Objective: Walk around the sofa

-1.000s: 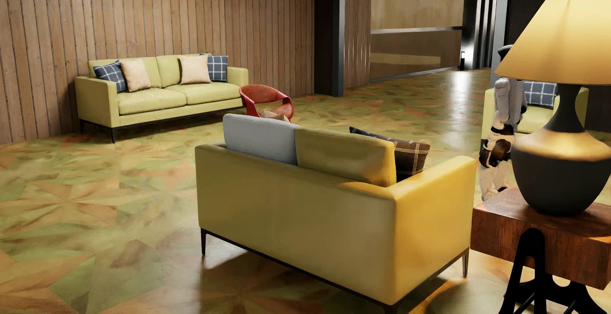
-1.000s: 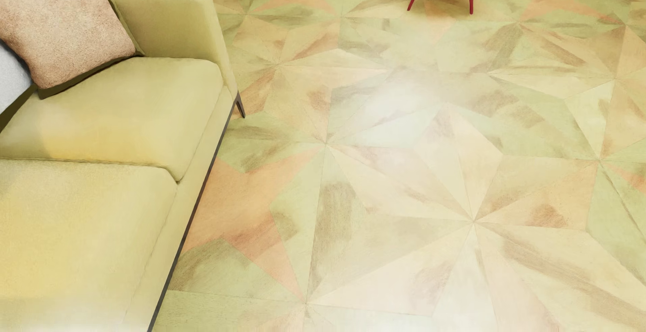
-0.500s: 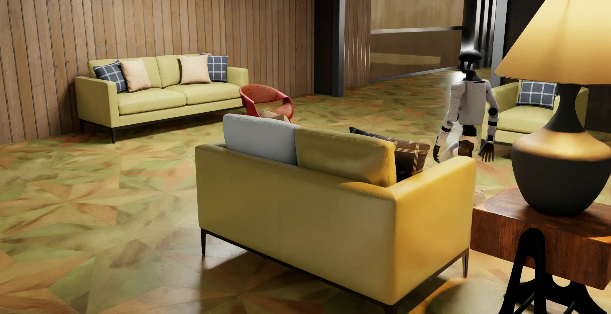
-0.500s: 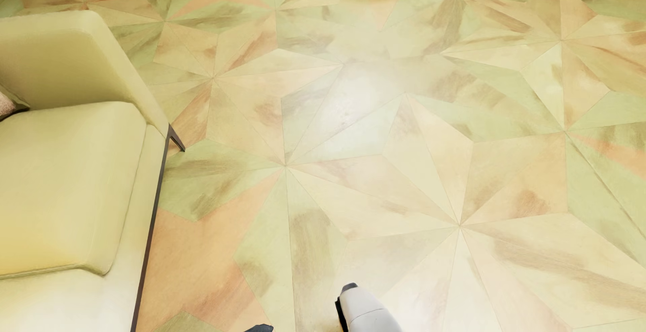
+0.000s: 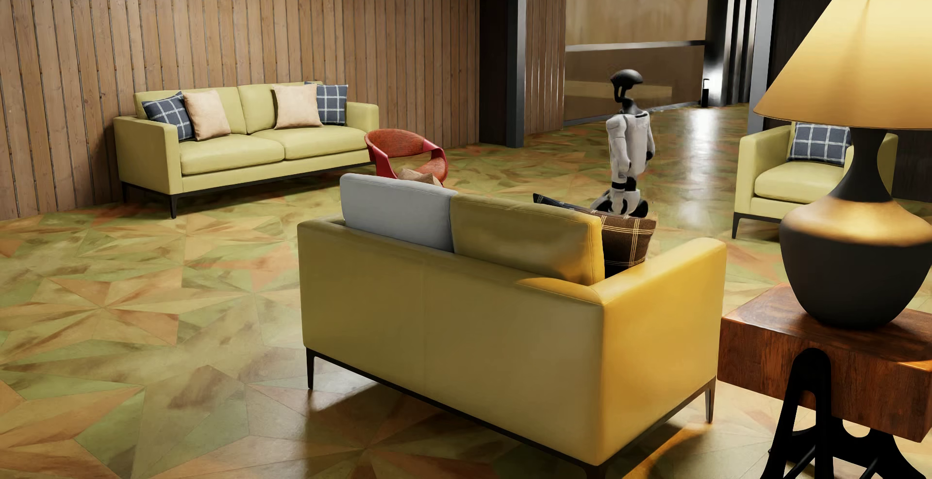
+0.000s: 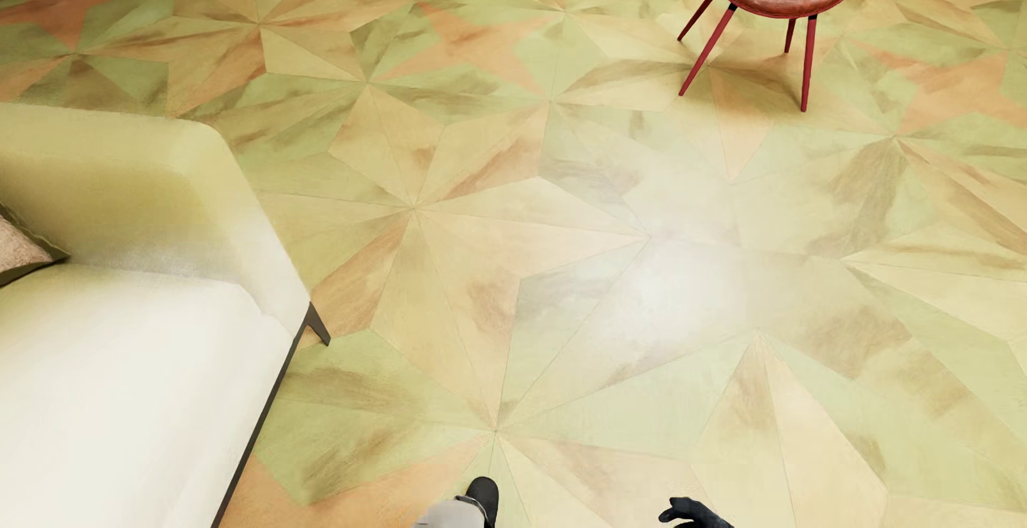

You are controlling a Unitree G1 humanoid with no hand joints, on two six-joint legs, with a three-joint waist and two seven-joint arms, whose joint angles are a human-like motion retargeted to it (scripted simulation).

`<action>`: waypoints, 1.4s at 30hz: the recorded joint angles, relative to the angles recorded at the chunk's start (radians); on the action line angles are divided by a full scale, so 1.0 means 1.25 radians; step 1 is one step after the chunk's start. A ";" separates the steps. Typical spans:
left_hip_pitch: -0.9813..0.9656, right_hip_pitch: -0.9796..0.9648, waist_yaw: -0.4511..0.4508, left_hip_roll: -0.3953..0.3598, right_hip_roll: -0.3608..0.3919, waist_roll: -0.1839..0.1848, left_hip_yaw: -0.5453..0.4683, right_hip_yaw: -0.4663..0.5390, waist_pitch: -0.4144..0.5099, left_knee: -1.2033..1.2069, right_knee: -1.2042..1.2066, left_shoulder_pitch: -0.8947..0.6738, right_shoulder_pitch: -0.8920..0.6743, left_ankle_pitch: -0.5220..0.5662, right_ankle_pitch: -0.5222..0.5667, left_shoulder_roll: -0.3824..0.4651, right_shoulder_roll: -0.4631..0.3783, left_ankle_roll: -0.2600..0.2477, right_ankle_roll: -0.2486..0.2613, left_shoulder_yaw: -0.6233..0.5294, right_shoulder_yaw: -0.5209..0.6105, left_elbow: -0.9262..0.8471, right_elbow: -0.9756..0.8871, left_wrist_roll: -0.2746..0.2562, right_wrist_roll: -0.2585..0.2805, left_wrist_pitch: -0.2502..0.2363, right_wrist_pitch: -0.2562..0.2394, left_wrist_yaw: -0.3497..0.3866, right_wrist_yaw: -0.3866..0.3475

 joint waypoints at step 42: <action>0.390 -0.478 -0.277 -0.109 -0.111 0.080 0.000 0.000 -0.014 0.080 0.001 -0.075 0.246 0.084 0.666 0.038 -0.003 0.000 0.000 0.149 -0.057 -0.112 0.147 0.000 0.000 0.000 0.000 0.000 0.000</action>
